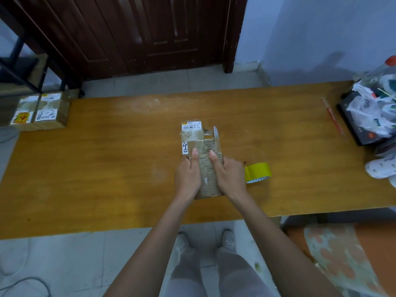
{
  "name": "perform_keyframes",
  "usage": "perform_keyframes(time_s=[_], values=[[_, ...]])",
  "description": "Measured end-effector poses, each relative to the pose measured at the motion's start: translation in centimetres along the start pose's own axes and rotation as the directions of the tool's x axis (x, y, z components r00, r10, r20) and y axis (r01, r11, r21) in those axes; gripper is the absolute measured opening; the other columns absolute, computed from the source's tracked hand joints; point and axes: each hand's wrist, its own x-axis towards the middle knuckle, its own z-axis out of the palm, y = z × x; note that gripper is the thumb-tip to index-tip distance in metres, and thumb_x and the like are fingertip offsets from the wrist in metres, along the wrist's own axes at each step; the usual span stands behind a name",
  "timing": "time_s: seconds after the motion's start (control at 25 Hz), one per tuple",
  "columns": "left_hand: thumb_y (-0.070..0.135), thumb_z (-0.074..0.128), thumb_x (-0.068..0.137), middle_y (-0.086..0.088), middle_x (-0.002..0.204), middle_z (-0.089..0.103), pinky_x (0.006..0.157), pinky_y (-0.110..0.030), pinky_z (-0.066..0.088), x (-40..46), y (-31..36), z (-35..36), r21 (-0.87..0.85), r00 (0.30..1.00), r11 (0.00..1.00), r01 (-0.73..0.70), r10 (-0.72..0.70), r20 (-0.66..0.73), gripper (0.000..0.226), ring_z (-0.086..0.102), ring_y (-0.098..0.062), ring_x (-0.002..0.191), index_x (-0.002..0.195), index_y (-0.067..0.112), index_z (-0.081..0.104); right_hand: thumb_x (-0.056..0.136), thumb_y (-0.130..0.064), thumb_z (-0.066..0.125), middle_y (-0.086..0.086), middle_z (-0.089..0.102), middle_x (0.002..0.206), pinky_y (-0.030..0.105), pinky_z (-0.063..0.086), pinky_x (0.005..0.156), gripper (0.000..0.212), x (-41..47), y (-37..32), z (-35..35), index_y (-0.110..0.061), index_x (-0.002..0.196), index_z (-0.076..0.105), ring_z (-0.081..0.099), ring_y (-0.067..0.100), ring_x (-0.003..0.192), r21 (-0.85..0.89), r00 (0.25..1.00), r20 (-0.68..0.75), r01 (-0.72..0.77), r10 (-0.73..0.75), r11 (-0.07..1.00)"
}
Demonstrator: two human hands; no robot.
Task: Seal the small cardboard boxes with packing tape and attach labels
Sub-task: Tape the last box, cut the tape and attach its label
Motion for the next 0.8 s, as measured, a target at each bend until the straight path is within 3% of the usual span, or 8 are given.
perform_keyframes(time_s=[0.08, 0.16, 0.2, 0.32, 0.44, 0.52, 0.64, 0.8], values=[[0.055, 0.017, 0.101, -0.003, 0.086, 0.071, 0.074, -0.037, 0.053, -0.2, -0.2, 0.0, -0.054, 0.999, 0.998, 0.013, -0.011, 0.05, 0.069, 0.066, -0.019, 0.08, 0.09, 0.011, 0.069, 0.1, -0.051, 0.029, -0.003, 0.053, 0.055, 0.031, 0.029, 0.048, 0.059, 0.0, 0.3, 0.2, -0.017, 0.056, 0.047, 0.053, 0.018, 0.053, 0.027, 0.999, 0.042, -0.021, 0.02, 0.999], [0.052, 0.013, 0.103, 0.0, 0.106, 0.07, 0.085, -0.029, 0.053, -0.3, 0.0, -0.2, -0.286, 0.977, 0.944, 0.162, -0.112, 0.184, 0.064, 0.065, -0.012, 0.096, 0.107, 0.019, 0.067, 0.102, -0.05, 0.021, 0.0, 0.066, 0.072, 0.033, 0.044, 0.059, 0.062, 0.2, 0.7, -0.1, -0.014, 0.072, 0.063, 0.062, 0.02, 0.071, 0.139, 0.986, 0.133, -0.117, 0.099, 0.983], [0.049, 0.012, 0.104, 0.0, 0.108, 0.069, 0.086, -0.026, 0.052, -0.2, 0.1, -0.5, -0.415, 0.949, 0.87, 0.266, -0.162, 0.269, 0.061, 0.065, -0.012, 0.101, 0.109, 0.02, 0.065, 0.102, -0.051, 0.022, -0.002, 0.07, 0.083, 0.033, 0.048, 0.067, 0.059, 0.4, 0.9, -0.4, -0.019, 0.084, 0.068, 0.064, 0.016, 0.08, 0.258, 0.972, 0.19, -0.183, 0.136, 0.949], [0.047, 0.018, 0.105, -0.006, 0.109, 0.073, 0.089, -0.037, 0.054, 0.0, 0.1, -1.8, -0.597, 0.881, 0.678, 0.428, -0.167, 0.443, 0.056, 0.066, -0.024, 0.109, 0.112, 0.018, 0.066, 0.092, -0.059, 0.048, -0.006, 0.073, 0.101, 0.031, 0.052, 0.076, 0.041, 0.4, 1.1, -1.2, -0.028, 0.106, 0.069, 0.068, 0.01, 0.095, 0.633, 0.925, 0.343, -0.356, 0.164, 0.687], [0.058, 0.022, 0.1, -0.011, 0.123, 0.067, 0.094, -0.042, 0.052, -0.1, 0.1, -1.7, -0.678, 0.824, 0.521, 0.518, -0.09, 0.56, 0.063, 0.064, -0.026, 0.113, 0.127, 0.016, 0.06, 0.076, -0.058, 0.063, 0.012, 0.07, 0.114, 0.045, 0.053, 0.092, 0.067, 0.2, 0.4, -0.1, -0.009, 0.121, 0.063, 0.066, 0.026, 0.107, 0.796, 0.885, 0.39, -0.463, 0.253, 0.389], [0.058, 0.022, 0.099, -0.014, 0.127, 0.064, 0.097, -0.043, 0.05, -0.2, 0.0, -1.2, -0.72, 0.809, 0.416, 0.556, -0.072, 0.583, 0.066, 0.063, -0.027, 0.114, 0.132, 0.012, 0.055, 0.08, -0.05, 0.062, 0.021, 0.065, 0.12, 0.05, 0.049, 0.098, 0.069, 0.0, 0.1, 0.6, 0.0, 0.126, 0.057, 0.062, 0.035, 0.113, 0.847, 0.871, 0.397, -0.469, 0.29, 0.251], [0.048, 0.027, 0.103, -0.017, 0.123, 0.065, 0.087, -0.042, 0.055, 0.2, -0.3, -0.7, -0.742, 0.837, 0.413, 0.528, -0.105, 0.537, 0.059, 0.065, -0.028, 0.106, 0.135, 0.004, 0.051, 0.085, -0.045, 0.059, 0.026, 0.061, 0.124, 0.054, 0.046, 0.1, 0.064, 0.2, 0.4, 0.9, 0.003, 0.127, 0.055, 0.058, 0.039, 0.116, 0.858, 0.869, 0.406, -0.469, 0.282, 0.21], [0.03, 0.035, 0.106, -0.006, 0.084, 0.076, 0.056, -0.031, 0.057, 0.8, -0.6, -0.2, -0.732, 0.881, 0.5, 0.463, -0.168, 0.442, 0.035, 0.074, -0.02, 0.074, 0.11, 0.005, 0.06, 0.092, -0.038, 0.056, 0.024, 0.065, 0.115, 0.045, 0.055, 0.087, 0.05, 0.8, 0.8, 0.8, 0.003, 0.12, 0.059, 0.064, 0.034, 0.101, 0.869, 0.873, 0.39, -0.454, 0.293, 0.196]])
